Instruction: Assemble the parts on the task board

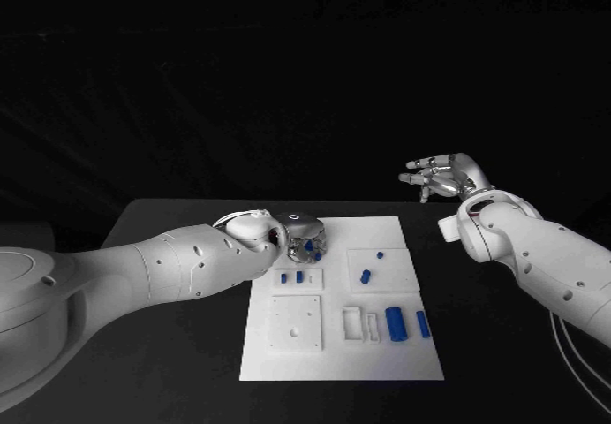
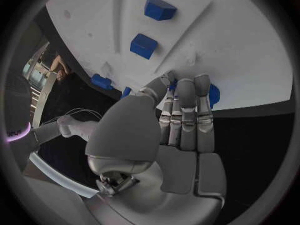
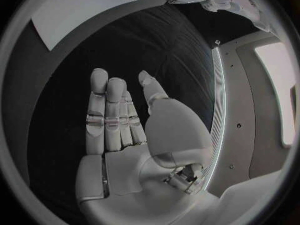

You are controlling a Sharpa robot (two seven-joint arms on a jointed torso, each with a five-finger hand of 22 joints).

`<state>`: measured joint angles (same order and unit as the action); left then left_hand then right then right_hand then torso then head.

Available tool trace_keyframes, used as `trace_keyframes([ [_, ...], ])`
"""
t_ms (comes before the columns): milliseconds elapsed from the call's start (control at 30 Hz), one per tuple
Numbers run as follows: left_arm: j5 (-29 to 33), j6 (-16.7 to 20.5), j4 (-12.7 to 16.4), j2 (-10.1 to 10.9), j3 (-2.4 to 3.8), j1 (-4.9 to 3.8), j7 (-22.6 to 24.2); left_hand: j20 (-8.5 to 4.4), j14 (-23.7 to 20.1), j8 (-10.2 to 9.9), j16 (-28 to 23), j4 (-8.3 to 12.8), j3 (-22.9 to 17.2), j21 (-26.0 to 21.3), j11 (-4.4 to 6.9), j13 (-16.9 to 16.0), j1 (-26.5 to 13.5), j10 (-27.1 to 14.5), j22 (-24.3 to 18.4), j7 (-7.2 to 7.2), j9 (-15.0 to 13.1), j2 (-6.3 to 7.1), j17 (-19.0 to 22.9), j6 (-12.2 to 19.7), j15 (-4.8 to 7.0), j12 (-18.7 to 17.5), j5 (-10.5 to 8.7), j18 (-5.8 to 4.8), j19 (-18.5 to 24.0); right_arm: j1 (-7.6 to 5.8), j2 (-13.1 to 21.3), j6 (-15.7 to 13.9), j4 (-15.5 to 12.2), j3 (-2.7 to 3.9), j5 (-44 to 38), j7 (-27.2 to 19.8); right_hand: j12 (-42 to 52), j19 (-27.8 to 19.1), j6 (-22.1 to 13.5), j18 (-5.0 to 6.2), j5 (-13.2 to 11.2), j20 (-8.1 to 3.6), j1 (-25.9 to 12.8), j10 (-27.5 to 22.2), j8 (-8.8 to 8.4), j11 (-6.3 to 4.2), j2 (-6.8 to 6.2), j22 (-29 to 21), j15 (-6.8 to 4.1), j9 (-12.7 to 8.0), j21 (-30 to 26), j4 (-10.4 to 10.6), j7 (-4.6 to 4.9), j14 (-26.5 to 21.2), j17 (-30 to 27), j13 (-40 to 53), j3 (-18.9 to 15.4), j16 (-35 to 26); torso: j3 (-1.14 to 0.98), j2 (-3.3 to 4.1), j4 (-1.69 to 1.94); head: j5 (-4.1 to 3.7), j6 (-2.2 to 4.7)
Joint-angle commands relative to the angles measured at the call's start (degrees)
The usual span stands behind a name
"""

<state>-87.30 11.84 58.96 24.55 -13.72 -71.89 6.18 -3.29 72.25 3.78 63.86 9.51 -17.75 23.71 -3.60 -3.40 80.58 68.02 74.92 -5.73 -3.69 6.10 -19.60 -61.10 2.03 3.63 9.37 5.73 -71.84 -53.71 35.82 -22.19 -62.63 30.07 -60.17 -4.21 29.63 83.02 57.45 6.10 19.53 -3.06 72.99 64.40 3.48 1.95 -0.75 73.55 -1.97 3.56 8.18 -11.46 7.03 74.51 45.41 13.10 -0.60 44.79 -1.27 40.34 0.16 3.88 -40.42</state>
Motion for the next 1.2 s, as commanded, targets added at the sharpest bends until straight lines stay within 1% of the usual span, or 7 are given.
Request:
trace_keyframes([
  [33,-0.57,-0.48,-0.01,-0.02,0.03,0.01,-0.51,0.02,-0.40,-0.17,0.47,-0.15,-0.17,0.59,-0.08,0.03,-0.43,0.29,1.23,0.08,0.01,-0.32,-0.01,-0.59,0.16,-0.09,0.18,0.30,0.59,-0.01,-0.08,0.30,-0.02,0.00,0.08,-0.62,-0.29,0.33,0.15,0.79,0.19,-0.13,-0.40,0.36,0.10,0.09,-0.28,0.06,-0.01,0.07,-0.16,0.41,0.21,-0.47,-0.05,-0.06,0.08,0.20,-0.02,0.00,-0.03,0.03,-0.01],
  [300,-0.49,-0.96,-0.16,-0.28,0.03,0.01,-0.29,-0.07,-0.04,-0.15,0.92,-1.54,0.87,0.80,0.39,0.00,-1.13,1.77,1.04,0.22,-0.01,-1.15,-0.01,-1.87,0.33,-0.02,-1.65,0.09,0.47,-0.01,-0.15,0.32,0.04,0.00,0.08,-0.62,-0.25,0.44,0.22,0.79,0.20,-0.12,-0.33,0.33,0.10,0.08,-0.18,0.18,-0.01,0.07,-0.43,0.60,0.20,-0.49,-0.15,-0.17,0.03,0.24,-0.04,0.07,-0.01,0.18,0.05],
  [433,-0.24,-0.96,-0.24,-0.40,0.03,0.01,-0.21,-0.04,0.09,-0.20,0.96,-3.04,2.55,0.49,0.52,-0.03,-1.97,2.01,0.82,0.39,0.01,-1.25,0.06,-1.94,0.29,-0.04,-5.72,-0.12,0.29,-0.01,-0.18,0.34,0.06,0.00,0.08,-0.62,-0.25,0.44,0.22,0.79,0.20,-0.12,-0.33,0.33,0.10,0.08,-0.18,0.18,-0.01,0.07,-0.43,0.60,0.20,-0.49,-0.15,-0.17,0.03,0.24,-0.03,0.05,0.00,0.25,0.07],
  [500,-0.03,-0.89,-0.32,-0.48,0.03,0.01,-0.22,0.00,0.18,-0.19,0.93,-4.55,4.29,-0.06,0.48,-0.04,-1.71,1.91,0.57,0.35,0.00,-1.23,0.16,-1.70,0.22,-0.03,-6.15,-0.19,-0.01,-0.01,-0.20,0.34,0.07,0.00,0.07,-0.62,-0.25,0.44,0.22,0.79,0.20,-0.12,-0.33,0.33,0.10,0.08,-0.18,0.18,-0.01,0.07,-0.43,0.60,0.20,-0.49,-0.15,-0.17,0.03,0.24,-0.02,0.06,0.00,0.25,0.07],
  [867,0.50,-0.70,-0.56,-0.68,0.03,0.01,-0.36,0.27,0.39,-0.16,1.15,-8.41,7.56,-1.45,0.30,-0.03,0.32,2.41,0.78,-0.21,-0.01,-1.70,0.26,-2.27,-0.11,-0.02,-6.33,0.01,-0.89,-0.01,-0.32,0.54,0.18,0.00,0.06,-0.57,-0.21,0.48,0.36,0.78,0.22,-0.12,-0.24,0.39,0.12,0.04,-0.11,0.25,-0.02,0.08,-0.60,0.57,0.18,-0.52,-0.20,-0.22,0.11,0.25,0.00,0.09,-0.01,0.30,0.03],
  [1033,0.55,-0.60,-0.55,-0.65,0.03,0.01,-0.50,0.21,0.57,-0.12,1.37,-8.23,6.20,-1.34,0.59,-0.04,1.73,3.31,1.02,-0.06,-0.03,-3.13,0.19,-3.29,-0.01,0.01,-6.14,0.10,-1.07,-0.01,-0.38,0.61,0.19,0.00,0.03,-0.57,-0.21,0.48,0.38,0.78,0.21,-0.12,-0.27,0.39,0.11,0.04,-0.08,0.27,-0.02,0.08,-0.64,0.59,0.17,-0.54,-0.21,-0.24,0.12,0.24,0.00,0.10,-0.01,0.33,0.07],
  [1200,0.49,-0.46,-0.51,-0.57,0.03,0.01,-0.73,-0.04,0.93,-0.16,1.71,-6.43,3.75,-0.71,0.94,-0.04,3.65,4.66,1.28,-0.03,-0.04,-4.41,0.03,-4.80,0.19,-0.04,-6.32,0.21,-1.16,-0.01,-0.39,0.65,0.22,0.00,0.01,-0.58,-0.21,0.49,0.40,0.77,0.18,-0.13,-0.31,0.40,0.10,0.04,-0.04,0.31,-0.02,0.07,-0.71,0.60,0.17,-0.56,-0.23,-0.27,0.13,0.24,0.00,0.10,-0.03,0.39,0.12],
])
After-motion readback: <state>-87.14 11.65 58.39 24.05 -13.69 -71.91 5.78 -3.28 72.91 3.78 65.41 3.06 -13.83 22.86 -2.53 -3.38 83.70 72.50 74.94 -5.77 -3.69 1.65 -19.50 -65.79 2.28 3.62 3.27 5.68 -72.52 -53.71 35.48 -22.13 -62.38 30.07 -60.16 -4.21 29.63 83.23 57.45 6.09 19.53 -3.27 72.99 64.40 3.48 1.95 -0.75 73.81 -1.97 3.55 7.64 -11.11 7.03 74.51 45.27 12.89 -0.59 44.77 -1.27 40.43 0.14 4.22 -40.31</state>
